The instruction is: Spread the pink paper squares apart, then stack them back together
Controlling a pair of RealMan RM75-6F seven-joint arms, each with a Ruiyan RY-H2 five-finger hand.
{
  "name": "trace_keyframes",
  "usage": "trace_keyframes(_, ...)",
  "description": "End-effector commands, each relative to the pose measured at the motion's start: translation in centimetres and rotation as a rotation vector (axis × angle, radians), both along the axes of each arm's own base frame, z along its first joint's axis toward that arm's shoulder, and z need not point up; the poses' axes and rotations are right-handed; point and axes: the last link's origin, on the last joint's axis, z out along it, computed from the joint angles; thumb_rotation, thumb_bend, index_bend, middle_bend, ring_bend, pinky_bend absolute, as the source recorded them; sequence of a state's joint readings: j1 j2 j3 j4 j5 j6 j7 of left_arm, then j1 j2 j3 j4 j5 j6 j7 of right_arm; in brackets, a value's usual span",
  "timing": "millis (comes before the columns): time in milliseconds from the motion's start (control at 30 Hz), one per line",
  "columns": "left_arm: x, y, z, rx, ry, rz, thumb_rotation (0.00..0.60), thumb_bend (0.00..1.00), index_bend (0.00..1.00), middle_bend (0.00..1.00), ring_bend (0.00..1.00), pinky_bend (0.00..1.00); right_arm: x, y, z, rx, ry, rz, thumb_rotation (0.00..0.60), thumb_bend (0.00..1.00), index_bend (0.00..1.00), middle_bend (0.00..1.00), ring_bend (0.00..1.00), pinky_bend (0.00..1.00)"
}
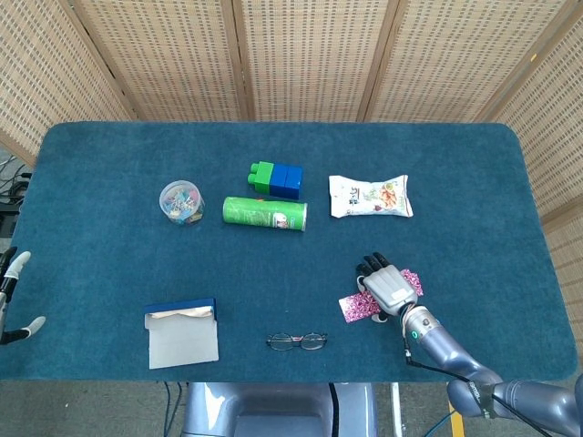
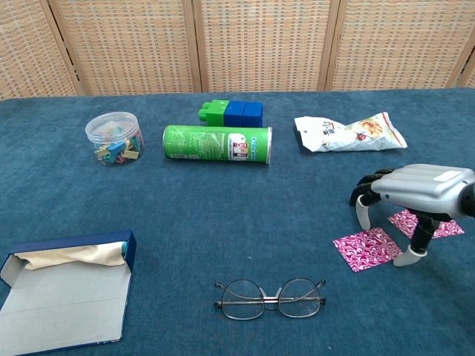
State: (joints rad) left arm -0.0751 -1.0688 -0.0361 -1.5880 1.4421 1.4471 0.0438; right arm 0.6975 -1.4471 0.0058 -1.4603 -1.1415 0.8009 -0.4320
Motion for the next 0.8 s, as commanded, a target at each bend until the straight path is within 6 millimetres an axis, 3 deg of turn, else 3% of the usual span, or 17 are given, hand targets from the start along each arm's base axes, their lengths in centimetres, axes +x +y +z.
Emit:
trace_keyframes(33, 0.0, 0.0, 0.0, 0.0, 0.0, 0.001, 0.6, 0.12, 0.04, 0.0, 0.0, 0.0, 0.0, 0.0, 0.0, 0.0, 0.002, 0.0, 0.6, 0.23, 0.42, 0.17, 0.0, 0.0)
trace_keyframes(800, 0.0, 0.0, -0.1, -0.001, -0.003, 0.0, 0.6, 0.12, 0.04, 0.0, 0.0, 0.0, 0.0, -0.2, 1.0, -0.023, -0.003, 0.011, 0.6, 0.26, 0.45, 0.18, 0.0, 0.0)
